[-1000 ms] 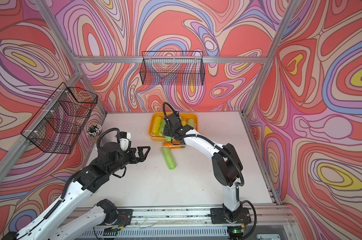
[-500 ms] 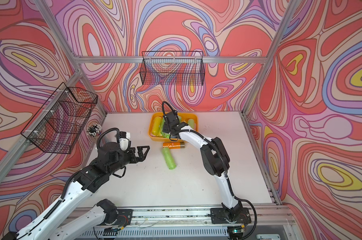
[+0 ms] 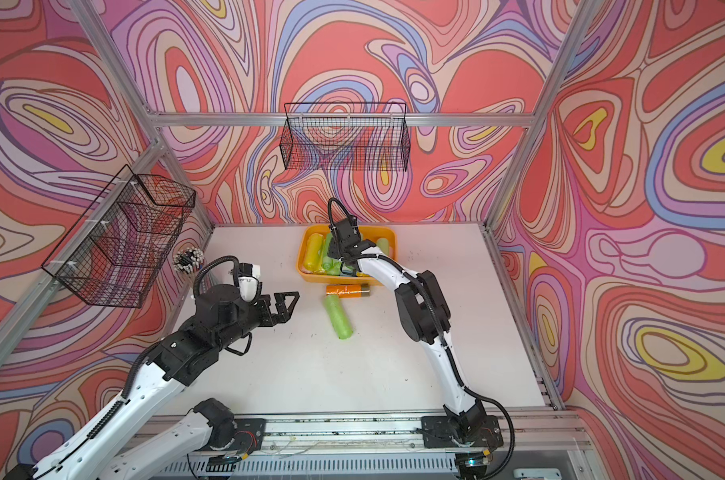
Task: Put the roll of trash bags into the storage box
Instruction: Place the roll of trash bags in the storage box.
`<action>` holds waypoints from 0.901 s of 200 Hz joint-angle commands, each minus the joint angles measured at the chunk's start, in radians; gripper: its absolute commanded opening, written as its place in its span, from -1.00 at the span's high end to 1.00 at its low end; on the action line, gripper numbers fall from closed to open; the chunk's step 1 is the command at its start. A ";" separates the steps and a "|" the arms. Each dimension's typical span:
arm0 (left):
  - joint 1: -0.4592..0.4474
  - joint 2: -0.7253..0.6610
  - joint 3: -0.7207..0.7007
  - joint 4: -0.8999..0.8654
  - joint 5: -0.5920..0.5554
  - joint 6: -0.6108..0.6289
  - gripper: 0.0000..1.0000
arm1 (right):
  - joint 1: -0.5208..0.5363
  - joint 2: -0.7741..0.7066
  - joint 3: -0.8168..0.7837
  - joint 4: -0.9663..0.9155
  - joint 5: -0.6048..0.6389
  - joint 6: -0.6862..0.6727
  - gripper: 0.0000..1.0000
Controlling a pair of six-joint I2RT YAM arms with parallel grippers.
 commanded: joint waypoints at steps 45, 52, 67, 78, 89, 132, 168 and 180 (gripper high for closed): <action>0.009 -0.015 -0.015 -0.008 -0.023 0.013 -1.00 | -0.008 0.073 0.080 0.053 -0.096 0.021 0.23; 0.008 -0.012 -0.015 -0.006 -0.021 0.013 -1.00 | -0.011 0.069 0.073 0.067 -0.114 0.026 0.14; 0.008 -0.009 -0.015 0.000 -0.017 0.013 -1.00 | -0.012 0.063 0.069 0.081 -0.126 0.027 -0.06; 0.009 -0.007 -0.015 0.002 -0.016 0.012 -1.00 | -0.014 0.060 0.069 0.081 -0.126 0.026 -0.20; 0.008 -0.008 -0.015 0.003 -0.020 0.014 -1.00 | -0.017 0.060 0.068 0.080 -0.132 0.031 -0.32; 0.008 -0.015 -0.023 0.001 -0.027 0.014 -0.99 | -0.020 0.014 0.026 0.109 -0.157 0.033 -0.55; 0.008 -0.006 -0.025 0.005 -0.014 0.003 -1.00 | -0.019 -0.054 0.000 0.046 -0.109 0.001 -0.78; 0.008 -0.001 -0.019 -0.005 -0.017 0.000 -1.00 | -0.020 -0.084 -0.019 0.032 -0.100 -0.014 -0.84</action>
